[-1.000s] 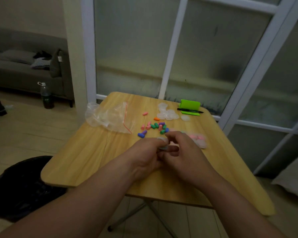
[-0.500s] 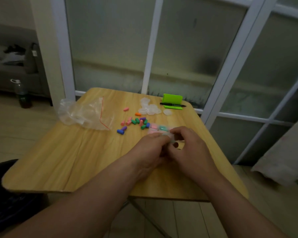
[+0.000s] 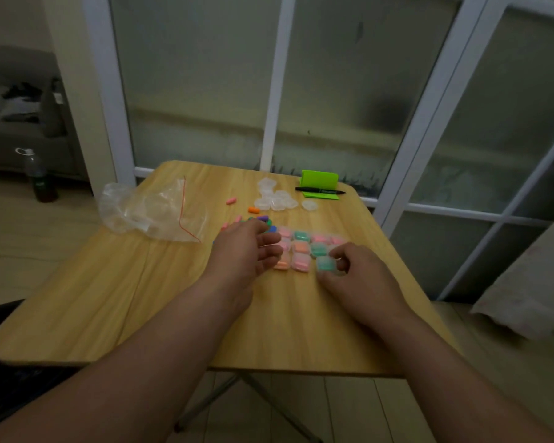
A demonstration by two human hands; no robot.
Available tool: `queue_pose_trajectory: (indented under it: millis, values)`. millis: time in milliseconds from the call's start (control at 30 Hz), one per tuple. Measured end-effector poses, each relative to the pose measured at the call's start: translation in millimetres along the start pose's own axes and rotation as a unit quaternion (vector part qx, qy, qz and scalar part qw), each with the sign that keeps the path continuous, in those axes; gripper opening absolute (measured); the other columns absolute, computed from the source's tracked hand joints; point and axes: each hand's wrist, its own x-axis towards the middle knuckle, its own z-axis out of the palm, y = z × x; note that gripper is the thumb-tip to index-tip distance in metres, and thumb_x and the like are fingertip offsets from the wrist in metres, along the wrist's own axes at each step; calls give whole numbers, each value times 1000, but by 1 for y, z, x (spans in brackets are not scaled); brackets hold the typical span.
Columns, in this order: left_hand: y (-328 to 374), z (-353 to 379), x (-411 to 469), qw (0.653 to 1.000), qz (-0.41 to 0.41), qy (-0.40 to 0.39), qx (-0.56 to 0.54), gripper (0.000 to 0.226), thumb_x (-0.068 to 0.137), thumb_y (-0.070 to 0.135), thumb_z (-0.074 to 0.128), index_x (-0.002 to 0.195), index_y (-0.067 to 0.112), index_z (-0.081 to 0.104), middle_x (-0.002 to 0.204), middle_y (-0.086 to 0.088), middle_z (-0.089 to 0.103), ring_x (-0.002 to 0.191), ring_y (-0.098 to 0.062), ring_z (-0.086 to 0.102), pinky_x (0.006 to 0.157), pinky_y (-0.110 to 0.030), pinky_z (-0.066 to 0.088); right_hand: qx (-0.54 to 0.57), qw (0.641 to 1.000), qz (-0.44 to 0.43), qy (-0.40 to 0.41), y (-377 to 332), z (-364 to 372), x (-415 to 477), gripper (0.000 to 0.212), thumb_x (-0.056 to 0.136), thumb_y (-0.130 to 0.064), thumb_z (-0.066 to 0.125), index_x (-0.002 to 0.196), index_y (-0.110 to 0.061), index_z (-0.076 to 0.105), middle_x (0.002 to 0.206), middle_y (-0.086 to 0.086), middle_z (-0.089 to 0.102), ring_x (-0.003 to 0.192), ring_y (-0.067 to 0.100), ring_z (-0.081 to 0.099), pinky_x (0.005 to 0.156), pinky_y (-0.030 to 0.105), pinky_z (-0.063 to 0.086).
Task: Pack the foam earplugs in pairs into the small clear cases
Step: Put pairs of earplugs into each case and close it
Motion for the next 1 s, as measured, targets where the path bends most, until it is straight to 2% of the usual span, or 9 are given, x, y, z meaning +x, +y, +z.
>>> queue_pose_trajectory:
  millis: [100, 267, 367, 567, 633, 733, 867, 933, 1000]
  values:
    - [2, -1, 1, 1000, 1, -3, 0, 33, 97, 14, 57, 127, 5, 67, 77, -6, 68, 55, -13, 62, 52, -24, 48, -10, 1000, -6, 3, -3, 4, 1, 43, 89, -46, 75, 128, -33, 64, 104, -16, 58, 93, 3, 57, 70, 26, 47]
    - [6, -3, 1, 1000, -5, -2, 4, 33, 98, 15, 55, 127, 2, 66, 81, -7, 65, 56, -14, 58, 52, -24, 46, 1, 1000, 13, 0, -5, 4, 0, 49, 89, -47, 77, 133, -34, 59, 102, -17, 59, 95, 4, 58, 82, 38, 58]
    - [9, -4, 2, 1000, -8, -2, -1, 35, 97, 13, 55, 127, 0, 66, 86, -10, 63, 57, -14, 56, 52, -24, 45, 16, 1000, 14, 14, -6, 3, -1, 46, 91, -50, 75, 131, -33, 60, 102, -16, 60, 95, 3, 59, 79, 35, 57]
    - [22, -7, 7, 1000, 4, 19, -2, 18, 99, 11, 51, 96, 7, 69, 77, -8, 70, 54, -14, 59, 55, -25, 46, 62, 996, 1, 67, -19, -4, 7, 29, 100, -40, 66, 127, -29, 64, 102, -14, 62, 93, 5, 62, 78, 38, 62]
    - [25, -7, 11, 1000, 8, 16, 0, 20, 101, 11, 50, 104, 5, 69, 86, -12, 72, 58, -15, 61, 56, -25, 48, 77, 995, -5, 68, -26, -4, 18, 26, 102, -37, 65, 126, -28, 65, 104, -13, 63, 95, 5, 62, 77, 35, 61]
    - [27, -4, 18, 999, 32, 2, 8, 27, 103, 10, 45, 120, 2, 64, 98, -18, 70, 65, -18, 62, 58, -27, 51, 71, 995, -11, 69, -35, -2, 44, 25, 102, -30, 65, 126, -24, 68, 108, -9, 66, 97, 9, 61, 75, 29, 50]
    - [32, -3, 32, 997, 65, 2, 29, 28, 105, 12, 40, 121, 8, 63, 108, -18, 68, 85, -25, 62, 69, -33, 55, 35, 998, -30, 35, -42, 10, 93, 28, 101, -21, 62, 127, -21, 69, 104, -8, 67, 89, 14, 63, 72, 32, 45]
    - [35, -4, 39, 997, 71, 14, 34, 25, 104, 11, 42, 114, 9, 64, 104, -16, 67, 79, -22, 63, 69, -32, 56, -5, 999, -46, 8, -46, 21, 120, 31, 99, -22, 61, 129, -22, 68, 107, -6, 69, 88, 16, 65, 71, 33, 48]
    - [38, -6, 46, 996, 74, 27, 29, 21, 103, 8, 43, 107, 9, 64, 93, -11, 65, 60, -12, 61, 55, -23, 52, -46, 997, -64, -28, -51, 33, 144, 38, 97, -22, 63, 134, -25, 65, 117, -1, 69, 99, 19, 65, 81, 35, 52]
